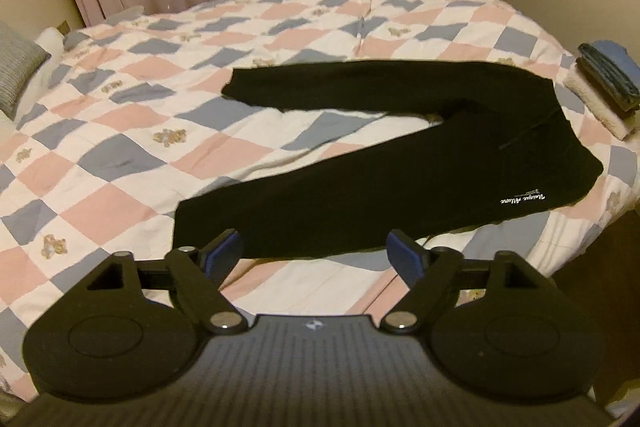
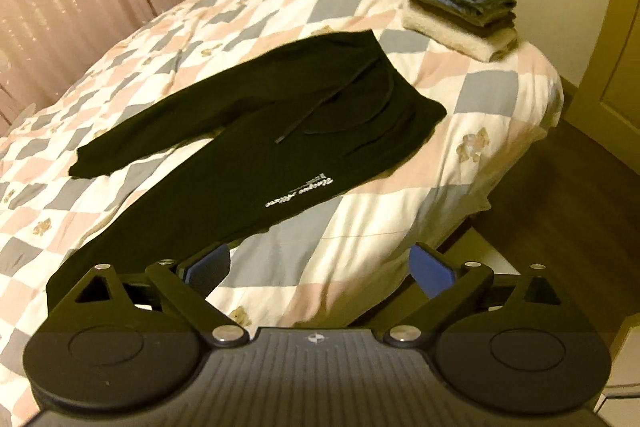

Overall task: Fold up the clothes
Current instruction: 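Release the hoodie and raise both tools above the folded hoodie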

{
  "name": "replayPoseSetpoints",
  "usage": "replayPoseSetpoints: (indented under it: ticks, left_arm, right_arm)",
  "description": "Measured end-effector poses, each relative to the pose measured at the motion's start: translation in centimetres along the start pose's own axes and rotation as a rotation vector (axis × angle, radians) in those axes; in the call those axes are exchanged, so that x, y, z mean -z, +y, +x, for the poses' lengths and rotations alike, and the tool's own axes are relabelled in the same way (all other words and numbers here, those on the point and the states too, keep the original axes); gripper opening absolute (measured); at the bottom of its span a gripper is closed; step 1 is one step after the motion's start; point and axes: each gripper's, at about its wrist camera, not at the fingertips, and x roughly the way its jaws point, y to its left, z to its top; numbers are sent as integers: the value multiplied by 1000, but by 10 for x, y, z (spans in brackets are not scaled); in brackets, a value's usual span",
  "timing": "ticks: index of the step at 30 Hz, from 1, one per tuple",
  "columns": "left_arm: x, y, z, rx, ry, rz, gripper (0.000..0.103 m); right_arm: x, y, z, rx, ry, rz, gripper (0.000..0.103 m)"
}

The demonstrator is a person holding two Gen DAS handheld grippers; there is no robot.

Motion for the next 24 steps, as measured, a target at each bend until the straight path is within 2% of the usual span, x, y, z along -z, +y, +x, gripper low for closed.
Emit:
replayPoseSetpoints:
  ticks: [2,12,24]
  left_arm:
    - [3,2,-8,-2,-12,-4,84]
    - [17,9,-34,-2,-33,-13,84]
    - [26,0,-32,20,-8,26,84]
  right_arm:
    - [2,6,-5,-5,-7,-20,101]
    - [15,32,-16,-51,0,-90,101]
    - [28,28,-18,-11,20,-88,101]
